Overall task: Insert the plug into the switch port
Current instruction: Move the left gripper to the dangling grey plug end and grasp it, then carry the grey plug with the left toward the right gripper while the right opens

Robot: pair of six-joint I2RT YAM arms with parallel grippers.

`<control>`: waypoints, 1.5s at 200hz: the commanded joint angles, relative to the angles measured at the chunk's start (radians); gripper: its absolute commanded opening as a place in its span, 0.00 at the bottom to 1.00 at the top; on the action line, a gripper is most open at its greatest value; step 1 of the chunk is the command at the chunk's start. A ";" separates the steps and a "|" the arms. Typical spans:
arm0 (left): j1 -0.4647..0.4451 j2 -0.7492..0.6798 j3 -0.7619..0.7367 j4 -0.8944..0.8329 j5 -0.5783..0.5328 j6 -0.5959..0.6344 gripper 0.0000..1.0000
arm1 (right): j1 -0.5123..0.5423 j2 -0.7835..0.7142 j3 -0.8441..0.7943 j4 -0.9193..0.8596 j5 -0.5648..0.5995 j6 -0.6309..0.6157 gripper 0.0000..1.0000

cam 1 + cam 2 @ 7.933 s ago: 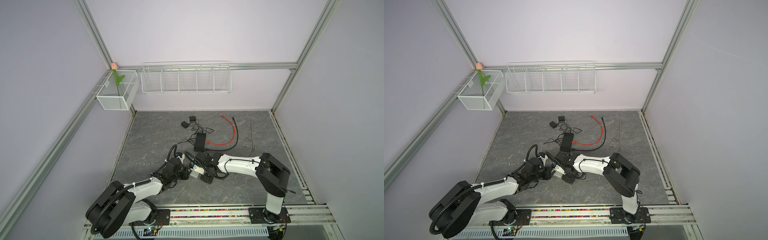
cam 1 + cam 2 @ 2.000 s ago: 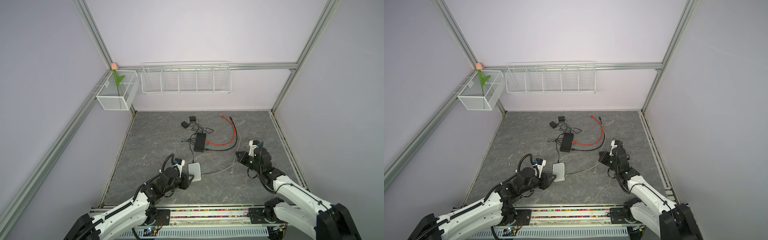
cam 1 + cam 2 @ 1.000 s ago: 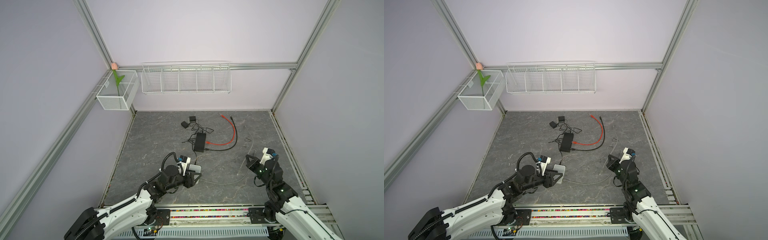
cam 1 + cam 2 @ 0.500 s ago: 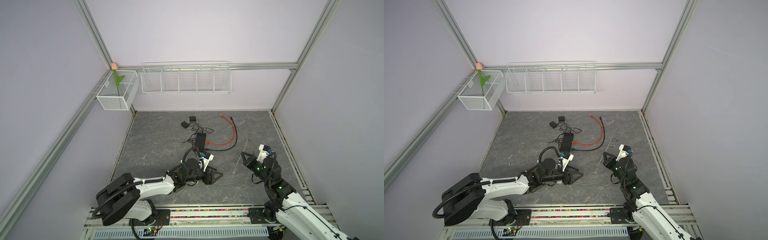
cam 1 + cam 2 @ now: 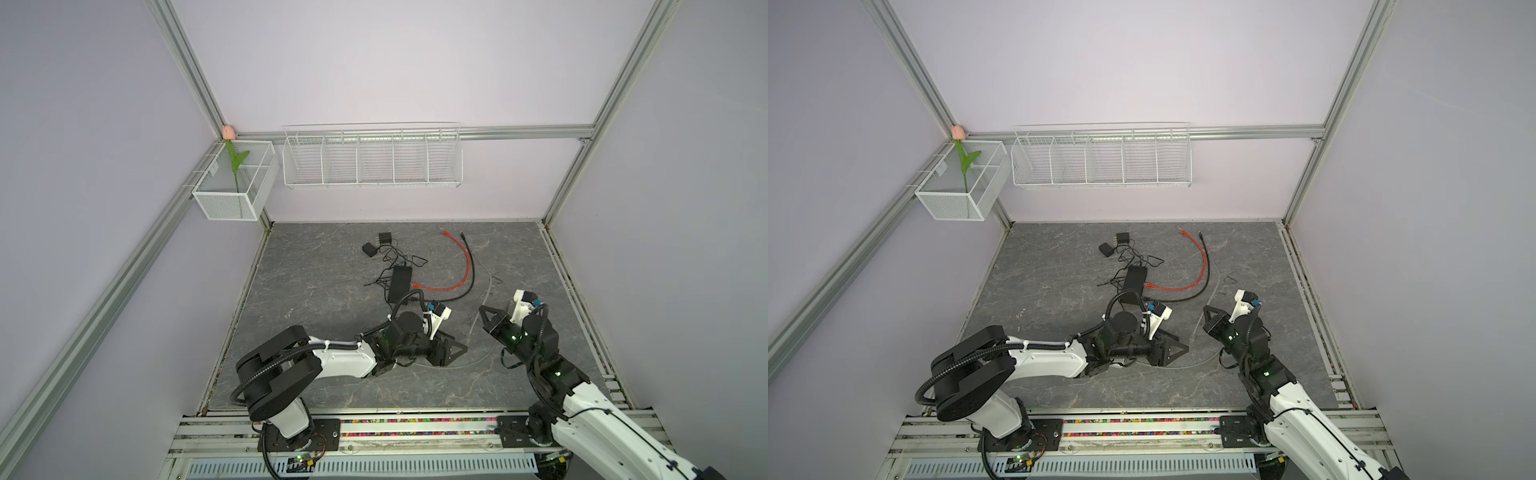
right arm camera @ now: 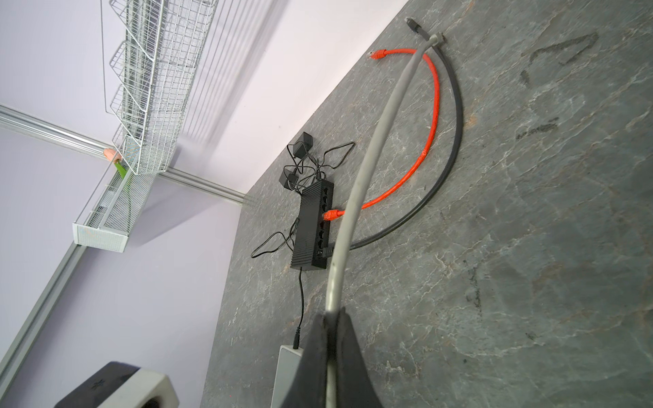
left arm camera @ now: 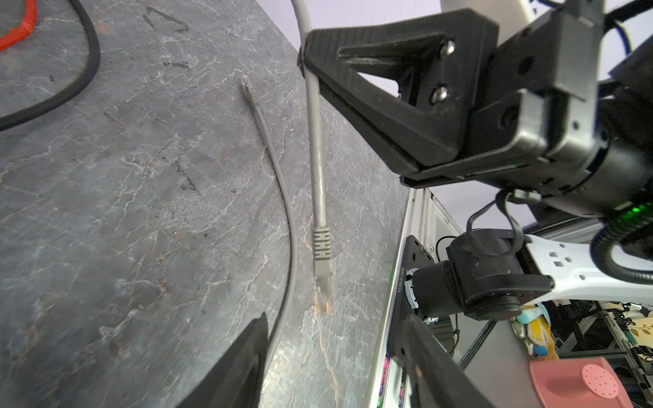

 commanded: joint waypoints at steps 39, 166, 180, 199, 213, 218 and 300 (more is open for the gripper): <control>-0.028 0.069 0.078 -0.007 0.009 0.026 0.55 | 0.017 -0.005 0.009 0.037 0.013 0.046 0.07; -0.038 0.079 0.142 -0.186 -0.020 0.095 0.00 | 0.029 -0.042 0.022 -0.026 0.044 0.015 0.06; -0.028 0.063 0.132 -0.204 -0.015 0.105 0.00 | 0.032 -0.043 0.035 -0.042 0.031 -0.031 0.11; 0.004 0.038 0.103 -0.213 0.022 0.104 0.00 | 0.042 -0.059 0.063 -0.083 0.018 -0.147 0.31; 0.035 0.014 0.078 -0.229 0.064 0.106 0.00 | 0.057 -0.106 0.091 -0.146 0.047 -0.249 0.44; 0.046 0.004 0.071 -0.241 0.082 0.107 0.00 | 0.064 -0.130 0.097 -0.165 0.062 -0.292 0.49; 0.086 -0.102 0.035 -0.537 0.334 0.237 0.00 | 0.129 -0.110 0.222 -0.212 -0.339 -1.143 0.62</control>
